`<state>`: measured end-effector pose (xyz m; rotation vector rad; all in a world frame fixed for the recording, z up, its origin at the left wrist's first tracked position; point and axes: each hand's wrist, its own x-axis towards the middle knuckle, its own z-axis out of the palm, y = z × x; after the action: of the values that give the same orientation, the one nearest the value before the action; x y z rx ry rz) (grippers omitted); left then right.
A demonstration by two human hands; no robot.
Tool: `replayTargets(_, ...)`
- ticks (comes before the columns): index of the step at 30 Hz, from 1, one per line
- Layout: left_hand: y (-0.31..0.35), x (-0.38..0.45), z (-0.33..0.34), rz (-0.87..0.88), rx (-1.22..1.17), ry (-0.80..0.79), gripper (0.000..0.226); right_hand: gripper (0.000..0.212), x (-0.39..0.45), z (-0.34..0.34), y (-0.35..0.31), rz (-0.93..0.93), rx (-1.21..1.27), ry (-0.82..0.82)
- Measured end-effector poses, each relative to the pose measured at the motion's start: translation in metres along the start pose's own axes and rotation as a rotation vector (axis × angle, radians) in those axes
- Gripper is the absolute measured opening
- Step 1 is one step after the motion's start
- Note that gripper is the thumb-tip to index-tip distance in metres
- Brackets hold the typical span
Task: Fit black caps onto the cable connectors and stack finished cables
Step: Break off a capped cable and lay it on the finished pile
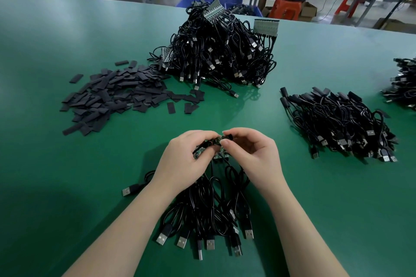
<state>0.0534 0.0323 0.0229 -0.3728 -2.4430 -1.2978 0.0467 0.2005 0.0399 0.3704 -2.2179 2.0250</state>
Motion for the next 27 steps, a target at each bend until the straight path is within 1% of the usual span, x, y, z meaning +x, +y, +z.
replayTargets(6, -0.0006, -0.0007, 0.0017, 0.002, -0.005, -0.012, 0.022, 0.029, 0.0000, -0.0002, -0.0026, 0.034, 0.034, 0.026)
replayTargets(10, -0.0015, -0.0008, 0.0034, -0.015, -0.007, -0.026, 0.021, 0.027, 0.0002, 0.0006, -0.0048, 0.061, 0.074, 0.033)
replayTargets(16, 0.0020, -0.0017, 0.0025, -0.035, -0.086, -0.068, 0.024, 0.030, 0.0011, -0.0022, -0.0039, 0.074, 0.100, 0.098)
replayTargets(19, 0.0029, -0.0008, 0.0018, -0.064, -0.105, -0.087, 0.020, 0.033, 0.0017, -0.0021, -0.0036, 0.055, 0.088, 0.120)
replayTargets(24, 0.0005, -0.0004, 0.0045, -0.089, -0.091, -0.113, 0.020, 0.033, -0.0006, 0.0022, -0.0041, 0.044, 0.092, 0.095)
replayTargets(27, -0.0006, -0.0005, 0.0049, -0.097, -0.064, -0.111, 0.018, 0.037, -0.0005, 0.0039, -0.0035, 0.057, 0.098, 0.059)
